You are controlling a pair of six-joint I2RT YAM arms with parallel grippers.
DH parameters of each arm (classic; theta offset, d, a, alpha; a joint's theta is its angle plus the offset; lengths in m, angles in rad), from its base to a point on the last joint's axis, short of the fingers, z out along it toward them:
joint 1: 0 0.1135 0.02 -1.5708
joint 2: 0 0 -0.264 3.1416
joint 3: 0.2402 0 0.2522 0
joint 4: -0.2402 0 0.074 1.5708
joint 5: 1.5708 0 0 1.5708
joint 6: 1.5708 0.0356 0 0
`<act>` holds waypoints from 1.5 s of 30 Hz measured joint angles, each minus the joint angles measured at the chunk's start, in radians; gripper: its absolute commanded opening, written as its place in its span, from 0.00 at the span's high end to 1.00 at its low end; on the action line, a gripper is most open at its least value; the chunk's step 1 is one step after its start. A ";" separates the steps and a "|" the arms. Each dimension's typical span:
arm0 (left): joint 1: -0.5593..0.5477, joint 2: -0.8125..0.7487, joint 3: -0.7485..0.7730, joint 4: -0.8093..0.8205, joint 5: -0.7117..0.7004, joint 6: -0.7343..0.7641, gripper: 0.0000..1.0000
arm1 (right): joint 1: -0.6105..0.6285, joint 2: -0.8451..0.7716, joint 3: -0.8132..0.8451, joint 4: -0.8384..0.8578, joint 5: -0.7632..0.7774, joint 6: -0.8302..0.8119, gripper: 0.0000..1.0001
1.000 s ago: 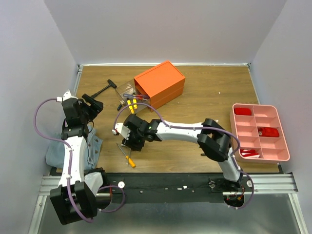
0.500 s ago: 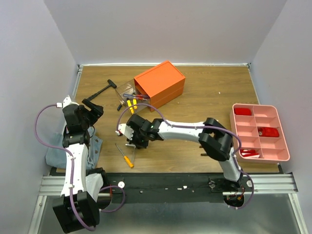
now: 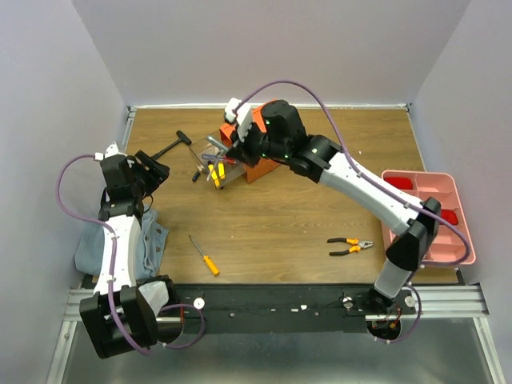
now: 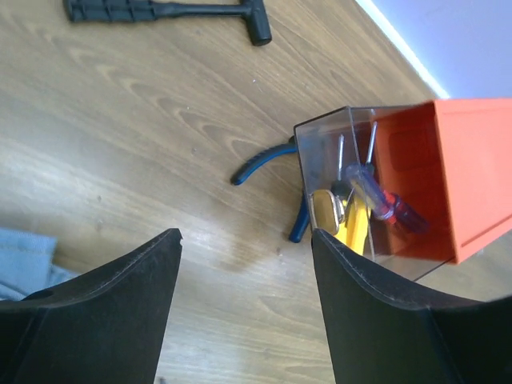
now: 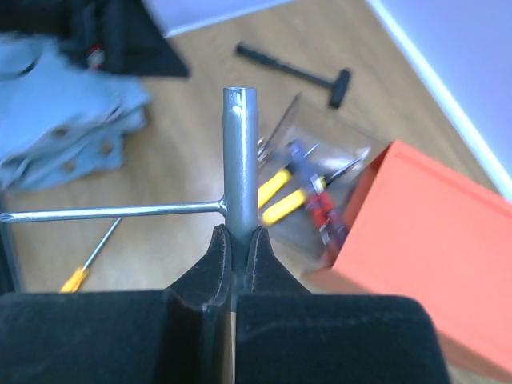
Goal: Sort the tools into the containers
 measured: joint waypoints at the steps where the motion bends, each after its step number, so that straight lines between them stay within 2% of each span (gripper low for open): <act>1: 0.000 0.016 0.020 -0.005 0.009 0.022 0.23 | -0.008 0.023 0.029 0.005 0.018 0.008 0.99; 7: 0.000 0.048 0.116 -0.056 0.017 0.191 0.21 | -0.048 0.260 0.193 0.045 0.094 0.071 0.99; 12: 0.010 0.048 0.140 -0.054 0.032 0.239 0.21 | -0.089 0.386 0.237 0.051 0.100 0.114 0.99; 16: 0.022 0.050 0.137 -0.054 0.042 0.252 0.21 | -0.119 0.422 0.242 0.068 0.099 0.125 0.99; 17: 0.025 0.051 0.137 -0.055 0.043 0.254 0.21 | -0.125 0.425 0.242 0.069 0.098 0.125 0.95; 18: 0.026 0.054 0.135 -0.054 0.045 0.256 0.21 | -0.130 0.430 0.242 0.069 0.095 0.125 0.73; 20: 0.027 0.064 0.127 -0.051 0.048 0.253 0.21 | -0.135 0.435 0.242 0.069 0.087 0.125 0.59; 21: 0.027 0.070 0.123 -0.049 0.052 0.250 0.21 | -0.135 0.435 0.242 0.068 0.084 0.126 0.54; 24: 0.027 0.088 0.109 -0.046 0.068 0.236 0.21 | -0.130 0.436 0.242 0.068 0.063 0.137 0.48; 34: 0.026 0.098 0.095 -0.020 0.120 0.225 0.21 | -0.130 0.400 0.296 0.058 0.029 0.136 0.47; 37: 0.019 0.098 0.097 -0.051 0.169 0.286 0.23 | -0.130 0.328 0.243 0.063 0.029 0.124 0.46; 42: -0.010 0.098 0.141 -0.218 0.280 0.445 0.25 | -0.131 0.141 0.051 0.058 0.028 0.100 0.44; 45: -0.071 0.097 0.175 -0.369 0.406 0.685 0.21 | -0.136 0.065 -0.048 0.064 0.023 0.091 0.41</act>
